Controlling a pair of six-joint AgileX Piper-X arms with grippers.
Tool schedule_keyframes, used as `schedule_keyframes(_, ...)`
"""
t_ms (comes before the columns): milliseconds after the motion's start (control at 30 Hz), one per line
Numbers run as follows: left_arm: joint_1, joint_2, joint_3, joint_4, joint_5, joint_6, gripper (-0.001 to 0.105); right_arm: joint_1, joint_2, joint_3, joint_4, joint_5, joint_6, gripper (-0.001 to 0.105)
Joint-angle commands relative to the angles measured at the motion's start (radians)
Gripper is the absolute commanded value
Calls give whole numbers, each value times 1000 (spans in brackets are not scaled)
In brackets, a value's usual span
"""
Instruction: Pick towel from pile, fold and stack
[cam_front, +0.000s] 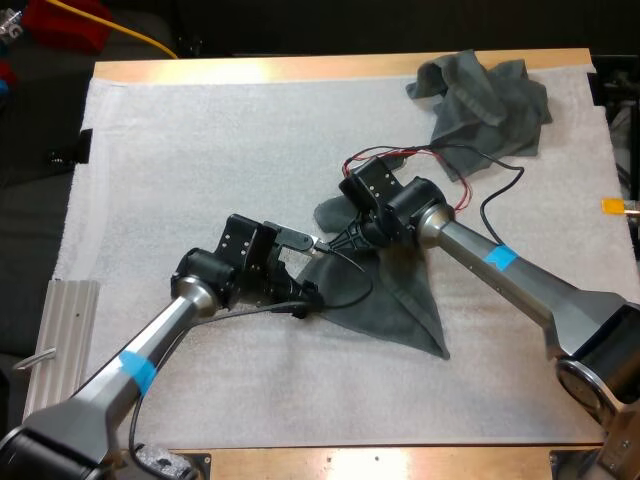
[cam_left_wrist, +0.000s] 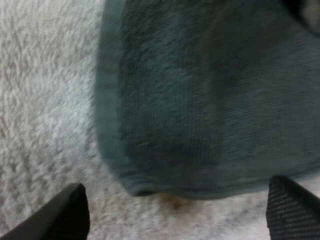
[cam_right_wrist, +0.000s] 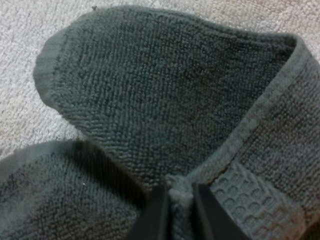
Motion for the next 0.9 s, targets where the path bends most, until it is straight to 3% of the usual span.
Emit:
schedule_keyframes(0,-2,9,-2,-13,-23,-16,70,-4,-9,-3,9,-7,-5,0)
schedule_keyframes(267,-2,71,-2,-96,-29,-57,66,-4,-9,-3,9,-7,-5,0)
schedule_keyframes(567,-2,129,-2,-115,-36,-82,30,-4,-9,-3,9,-7,-5,0)
schedule_keyframes(733,-2,150,-2,-114,-36,-77,1,-4,-9,-3,17,-7,-5,0)
schedule_keyframes(867,-2,148,-2,-110,-29,-59,0,-4,-9,-3,31,-7,-5,0)
